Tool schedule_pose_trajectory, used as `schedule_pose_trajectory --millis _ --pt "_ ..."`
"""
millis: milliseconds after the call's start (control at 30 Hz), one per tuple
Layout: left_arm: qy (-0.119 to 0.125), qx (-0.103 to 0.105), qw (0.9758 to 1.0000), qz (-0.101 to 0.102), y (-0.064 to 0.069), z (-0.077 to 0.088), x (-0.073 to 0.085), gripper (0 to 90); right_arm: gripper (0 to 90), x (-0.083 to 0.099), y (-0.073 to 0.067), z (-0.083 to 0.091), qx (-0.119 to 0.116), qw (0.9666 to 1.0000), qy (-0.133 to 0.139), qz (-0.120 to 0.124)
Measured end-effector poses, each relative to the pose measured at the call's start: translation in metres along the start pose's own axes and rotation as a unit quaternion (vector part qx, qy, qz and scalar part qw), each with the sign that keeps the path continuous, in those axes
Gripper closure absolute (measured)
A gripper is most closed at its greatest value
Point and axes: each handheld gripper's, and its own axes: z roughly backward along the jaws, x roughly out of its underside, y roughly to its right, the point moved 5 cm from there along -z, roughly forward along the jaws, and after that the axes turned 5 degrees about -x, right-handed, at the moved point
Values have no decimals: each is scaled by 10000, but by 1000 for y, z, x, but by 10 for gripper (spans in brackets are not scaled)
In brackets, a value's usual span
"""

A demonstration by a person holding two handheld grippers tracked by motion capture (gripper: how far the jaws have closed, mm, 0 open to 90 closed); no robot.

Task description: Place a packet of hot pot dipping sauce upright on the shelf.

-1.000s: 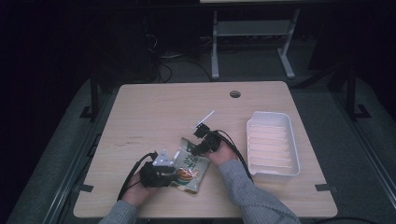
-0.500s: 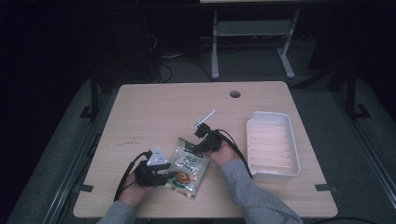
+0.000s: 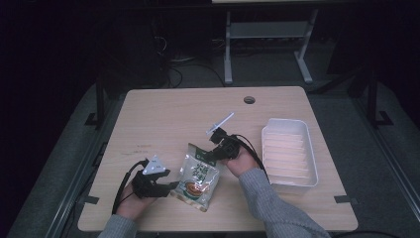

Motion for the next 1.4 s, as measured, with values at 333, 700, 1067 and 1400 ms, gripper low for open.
schedule_pose_trajectory --millis 333,700,1067,1400 --pt "44 -20 10000 35 -2 2 1 385 890 -9 -15 18 -120 9993 140 310" --pt "124 -68 9999 68 -4 3 2 365 891 -23 -36 40 -226 9974 174 661" --pt "198 -114 9997 125 -5 4 1 311 892 -32 -51 55 -330 9945 75 991" --pt "192 -122 9997 130 -7 4 2 297 892 -37 -52 83 -370 9927 59 1144"
